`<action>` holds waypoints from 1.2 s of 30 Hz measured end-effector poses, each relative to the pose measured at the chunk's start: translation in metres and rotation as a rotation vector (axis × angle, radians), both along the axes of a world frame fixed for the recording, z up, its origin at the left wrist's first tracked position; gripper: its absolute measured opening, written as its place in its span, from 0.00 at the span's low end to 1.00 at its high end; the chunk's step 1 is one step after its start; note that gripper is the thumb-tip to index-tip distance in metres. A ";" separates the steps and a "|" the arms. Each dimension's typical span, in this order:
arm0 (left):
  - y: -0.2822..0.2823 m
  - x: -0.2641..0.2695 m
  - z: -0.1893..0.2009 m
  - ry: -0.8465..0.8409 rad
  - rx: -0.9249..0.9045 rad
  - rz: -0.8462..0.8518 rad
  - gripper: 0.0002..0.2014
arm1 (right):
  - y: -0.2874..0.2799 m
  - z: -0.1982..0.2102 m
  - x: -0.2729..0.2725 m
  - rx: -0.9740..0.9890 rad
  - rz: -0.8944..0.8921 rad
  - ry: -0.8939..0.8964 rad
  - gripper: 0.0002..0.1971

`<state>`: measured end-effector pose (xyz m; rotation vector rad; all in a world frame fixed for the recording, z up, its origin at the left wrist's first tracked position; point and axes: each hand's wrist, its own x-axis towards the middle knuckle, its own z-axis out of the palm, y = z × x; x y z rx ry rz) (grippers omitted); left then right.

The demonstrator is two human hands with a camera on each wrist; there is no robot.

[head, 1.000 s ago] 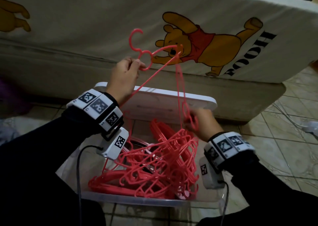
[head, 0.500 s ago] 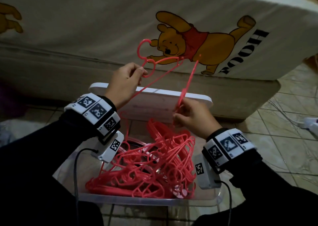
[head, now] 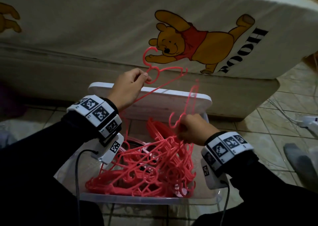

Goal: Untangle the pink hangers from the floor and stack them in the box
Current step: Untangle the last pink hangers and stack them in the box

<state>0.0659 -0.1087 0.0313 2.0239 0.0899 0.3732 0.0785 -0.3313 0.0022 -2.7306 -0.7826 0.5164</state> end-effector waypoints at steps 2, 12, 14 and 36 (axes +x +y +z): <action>-0.001 0.000 -0.001 0.003 0.017 0.008 0.12 | 0.002 0.007 0.004 0.103 -0.017 -0.026 0.06; -0.019 -0.007 -0.010 0.068 0.028 -0.216 0.11 | 0.028 0.024 -0.004 0.773 -0.245 0.254 0.11; -0.026 -0.013 -0.010 0.092 0.032 -0.294 0.08 | 0.031 0.025 -0.004 0.812 -0.265 0.232 0.10; -0.021 -0.010 -0.017 0.021 0.356 -0.230 0.11 | 0.014 0.027 0.011 0.719 -0.376 -0.200 0.04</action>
